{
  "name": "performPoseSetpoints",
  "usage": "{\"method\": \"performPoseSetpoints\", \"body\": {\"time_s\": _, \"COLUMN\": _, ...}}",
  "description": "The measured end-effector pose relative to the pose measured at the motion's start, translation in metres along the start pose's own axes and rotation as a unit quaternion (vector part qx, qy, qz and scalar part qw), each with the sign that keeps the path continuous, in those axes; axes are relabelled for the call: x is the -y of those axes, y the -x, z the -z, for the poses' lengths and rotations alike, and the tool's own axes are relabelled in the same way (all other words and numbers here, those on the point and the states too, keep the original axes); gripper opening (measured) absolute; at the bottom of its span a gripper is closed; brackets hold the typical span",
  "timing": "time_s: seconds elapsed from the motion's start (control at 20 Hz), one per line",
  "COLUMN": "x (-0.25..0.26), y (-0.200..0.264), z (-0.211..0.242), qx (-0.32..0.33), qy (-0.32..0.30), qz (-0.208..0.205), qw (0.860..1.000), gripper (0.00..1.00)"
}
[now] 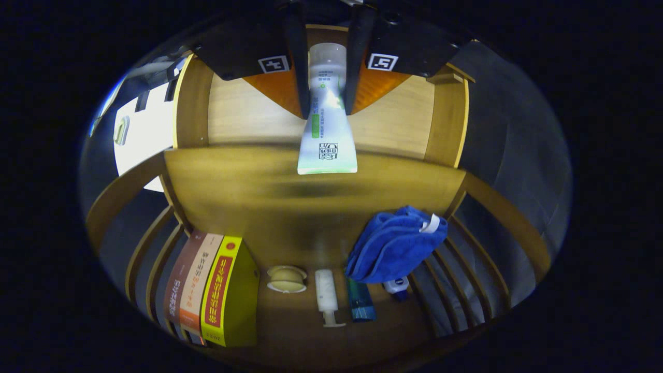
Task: Pull open the drawer, take out the items inside it, and place them on the countertop above the cabinet.
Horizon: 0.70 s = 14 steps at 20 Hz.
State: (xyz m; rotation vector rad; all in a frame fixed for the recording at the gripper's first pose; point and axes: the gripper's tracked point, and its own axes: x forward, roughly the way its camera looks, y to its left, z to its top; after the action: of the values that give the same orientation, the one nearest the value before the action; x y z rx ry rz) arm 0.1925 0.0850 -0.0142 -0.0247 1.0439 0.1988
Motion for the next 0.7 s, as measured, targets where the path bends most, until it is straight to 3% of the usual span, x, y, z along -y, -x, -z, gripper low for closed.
{"method": "performPoseSetpoints", "body": {"time_s": 0.7, "x": 0.045, "y": -0.073, "z": -0.133, "qx": 0.03, "qy": -0.03, "qz": 0.066, "qw": 0.997, "gripper": 0.41}}
